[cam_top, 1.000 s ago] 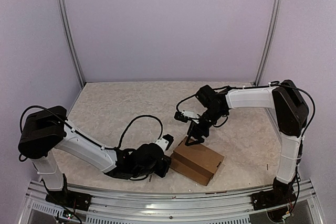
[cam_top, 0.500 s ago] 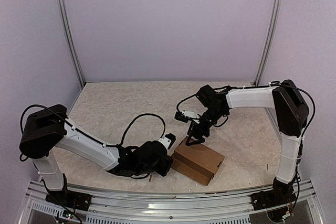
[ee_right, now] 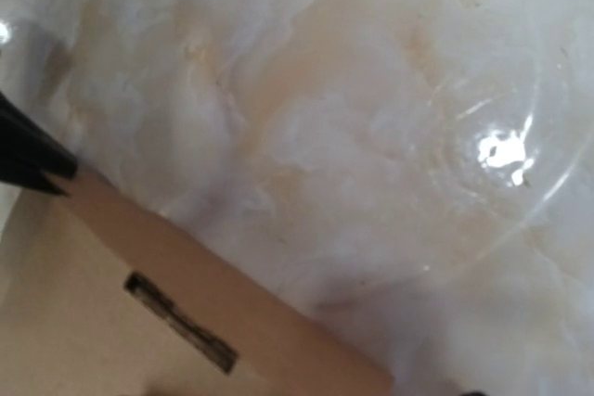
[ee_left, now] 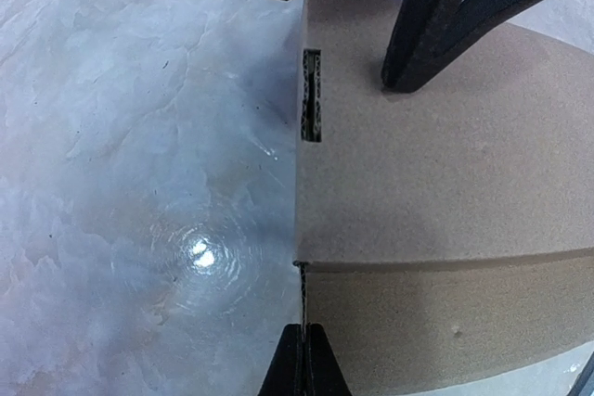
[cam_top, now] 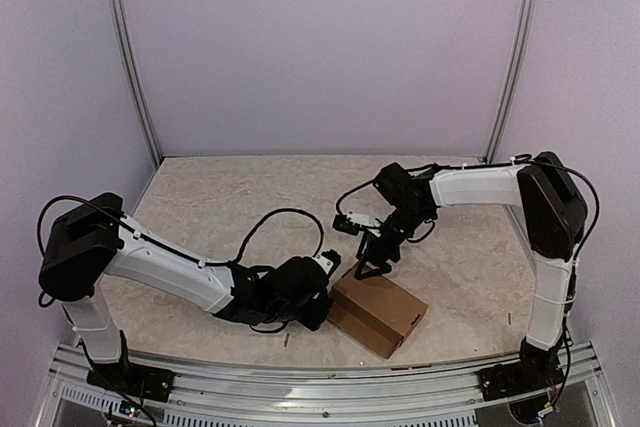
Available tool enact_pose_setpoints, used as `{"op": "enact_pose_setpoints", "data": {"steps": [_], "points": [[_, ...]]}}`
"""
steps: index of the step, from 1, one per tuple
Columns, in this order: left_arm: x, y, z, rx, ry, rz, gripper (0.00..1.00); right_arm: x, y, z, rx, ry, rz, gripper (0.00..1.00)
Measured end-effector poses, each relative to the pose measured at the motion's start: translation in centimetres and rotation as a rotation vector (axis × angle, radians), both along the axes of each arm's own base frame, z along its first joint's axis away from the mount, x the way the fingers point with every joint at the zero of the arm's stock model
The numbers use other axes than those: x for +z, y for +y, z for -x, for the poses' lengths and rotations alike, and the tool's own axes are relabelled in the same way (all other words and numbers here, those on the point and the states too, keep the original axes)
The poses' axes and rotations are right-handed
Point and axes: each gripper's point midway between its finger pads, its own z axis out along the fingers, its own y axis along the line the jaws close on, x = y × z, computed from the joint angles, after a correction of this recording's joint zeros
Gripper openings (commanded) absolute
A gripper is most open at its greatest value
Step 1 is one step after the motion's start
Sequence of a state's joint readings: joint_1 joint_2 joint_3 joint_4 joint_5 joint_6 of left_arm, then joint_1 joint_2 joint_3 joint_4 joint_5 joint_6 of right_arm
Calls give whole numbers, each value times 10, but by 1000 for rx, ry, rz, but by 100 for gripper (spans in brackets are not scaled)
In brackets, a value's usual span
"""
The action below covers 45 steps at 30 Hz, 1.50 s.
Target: Fold the paper box
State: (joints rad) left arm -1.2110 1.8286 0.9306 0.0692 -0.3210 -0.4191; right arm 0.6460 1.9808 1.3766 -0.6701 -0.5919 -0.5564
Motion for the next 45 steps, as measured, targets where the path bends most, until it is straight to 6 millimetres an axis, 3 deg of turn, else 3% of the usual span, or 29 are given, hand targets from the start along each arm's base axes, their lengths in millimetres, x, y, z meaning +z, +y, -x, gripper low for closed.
{"op": "enact_pose_setpoints", "data": {"steps": [11,22,25,32,36,45], "points": [[2,-3,-4,-31,19,-62,0,-4,11,22,55,75,-18,74],[2,-9,-14,-58,19,-110,0,-3,10,24,51,98,-12,74],[2,-11,-19,-58,13,-112,2,-2,4,15,26,101,-10,74],[13,-16,-35,-33,-17,-83,19,-1,-15,-6,-43,104,-8,75],[21,-20,-42,-20,-35,-64,24,-1,-23,-11,-65,113,-5,75],[25,-19,-34,-3,-51,-83,33,14,-35,-23,-109,101,-31,79]]}}
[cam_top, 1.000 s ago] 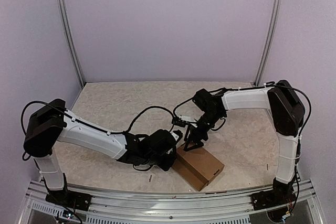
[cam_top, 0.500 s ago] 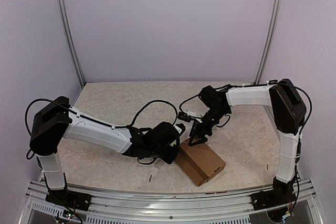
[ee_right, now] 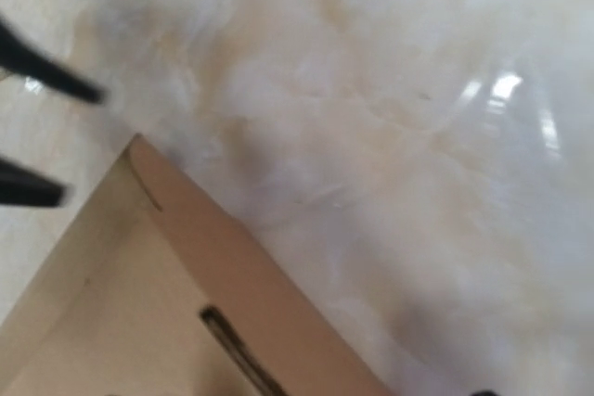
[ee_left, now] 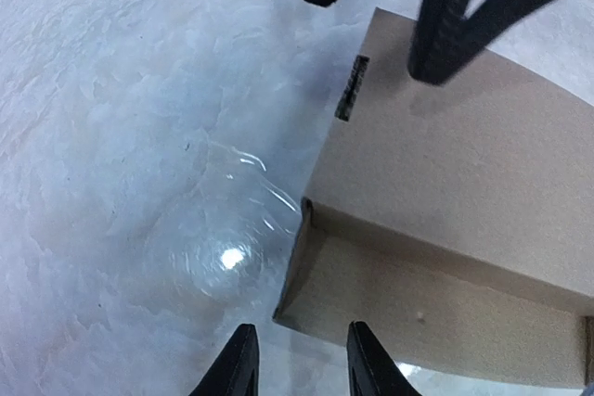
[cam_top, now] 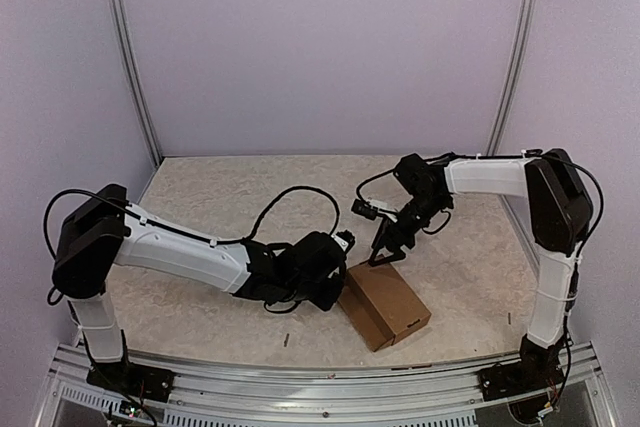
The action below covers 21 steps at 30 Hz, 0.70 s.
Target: Fold the paper box
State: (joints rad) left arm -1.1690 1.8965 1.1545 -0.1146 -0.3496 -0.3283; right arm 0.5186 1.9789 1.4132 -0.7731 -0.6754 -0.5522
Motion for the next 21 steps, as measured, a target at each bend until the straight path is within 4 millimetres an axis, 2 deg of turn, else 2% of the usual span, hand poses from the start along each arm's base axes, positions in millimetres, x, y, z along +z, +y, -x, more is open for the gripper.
{"op": "enact_pose_setpoints", "data": {"steps": [6,11,14,17,21], "points": [[6,17,47,-8,67,27,29,15,-21,-16,-65,-29,-17,80],[-16,26,81,-37,164,-2,28,27,-51,-7,-116,-64,0,79],[-29,24,88,-41,192,-13,28,24,-65,4,-123,-77,31,78],[-47,21,86,-34,189,-44,28,14,-77,21,-104,-84,72,77],[-46,-3,81,-51,177,-23,28,0,-89,35,-61,-99,120,76]]}}
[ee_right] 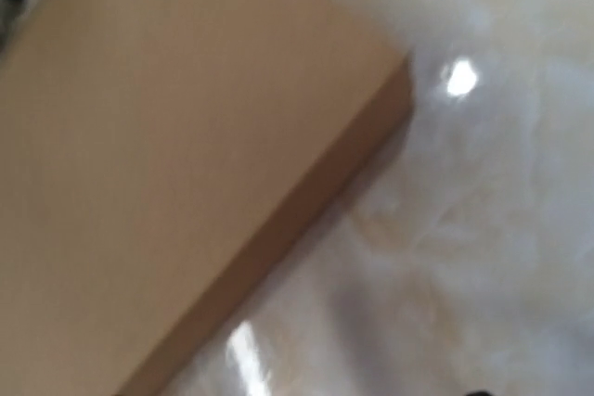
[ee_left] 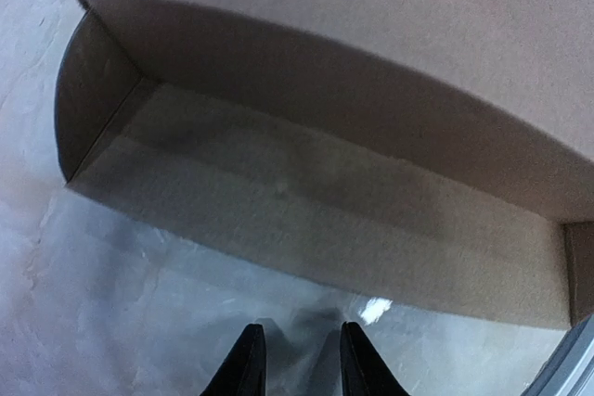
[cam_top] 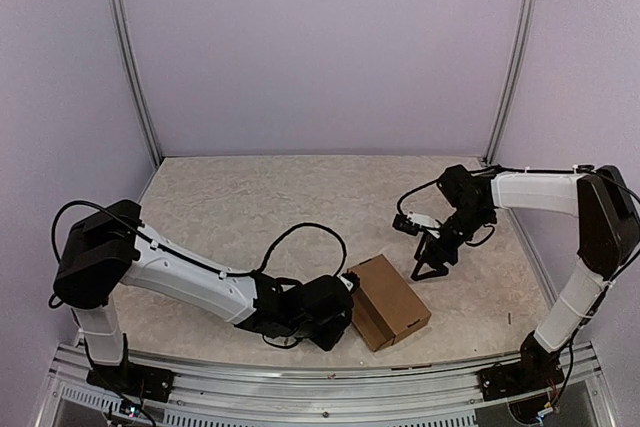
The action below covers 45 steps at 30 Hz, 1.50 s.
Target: Fold the paper box
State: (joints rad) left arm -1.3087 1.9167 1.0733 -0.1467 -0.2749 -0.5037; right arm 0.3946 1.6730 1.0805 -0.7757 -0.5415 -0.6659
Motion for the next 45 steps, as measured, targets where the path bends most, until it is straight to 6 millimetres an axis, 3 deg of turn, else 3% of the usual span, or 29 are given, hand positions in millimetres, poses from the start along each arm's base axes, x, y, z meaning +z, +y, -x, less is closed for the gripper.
{"op": "enact_pose_setpoints", "data": {"steps": [7,15,20,45], "points": [[1,-31,-8,-38,-25,13,28,-2,0,20,83,36,-25,74],[1,-32,-12,-80,-50,-6,31,-11,7,40,117,148,-92,54],[4,-35,-17,-124,-95,-20,36,-19,10,44,109,212,-112,48],[16,-52,-38,-243,-256,-3,37,-21,19,50,107,271,-149,45]]}}
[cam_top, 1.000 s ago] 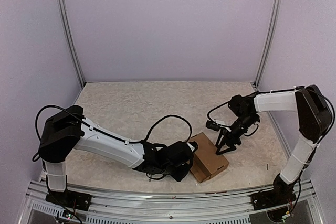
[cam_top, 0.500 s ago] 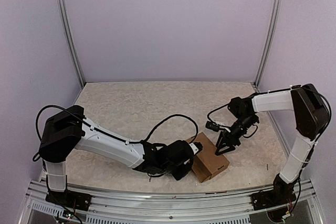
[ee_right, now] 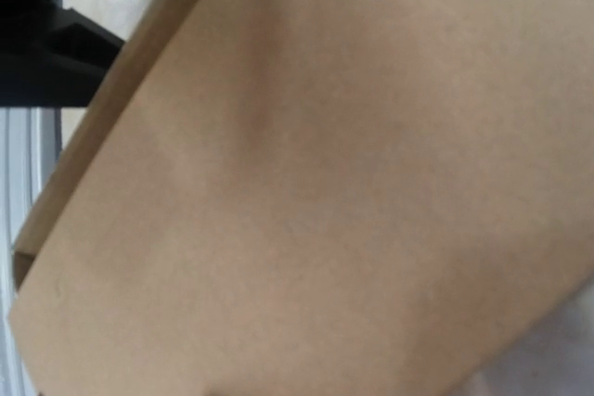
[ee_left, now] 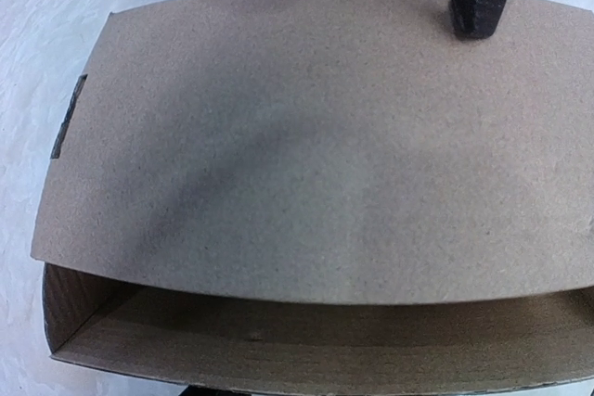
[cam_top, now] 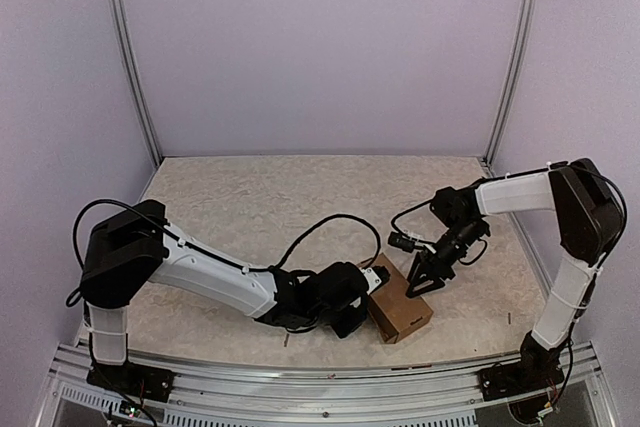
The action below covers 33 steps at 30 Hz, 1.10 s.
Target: Fold the paper box
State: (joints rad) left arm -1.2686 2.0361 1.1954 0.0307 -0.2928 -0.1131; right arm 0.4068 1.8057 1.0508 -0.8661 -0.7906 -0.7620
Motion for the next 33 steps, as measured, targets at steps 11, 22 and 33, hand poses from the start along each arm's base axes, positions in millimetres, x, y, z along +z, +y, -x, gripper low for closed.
{"op": "enact_pose_setpoints", "data": {"steps": [11,22,33], "points": [[-8,4,-3,-16,8,-27,35,0,4,-1,-18,20,10,44],[-15,31,59,-75,121,-31,25,-1,14,5,0,22,9,52],[-12,8,92,-183,90,-72,20,3,4,7,-1,-10,48,59]]}}
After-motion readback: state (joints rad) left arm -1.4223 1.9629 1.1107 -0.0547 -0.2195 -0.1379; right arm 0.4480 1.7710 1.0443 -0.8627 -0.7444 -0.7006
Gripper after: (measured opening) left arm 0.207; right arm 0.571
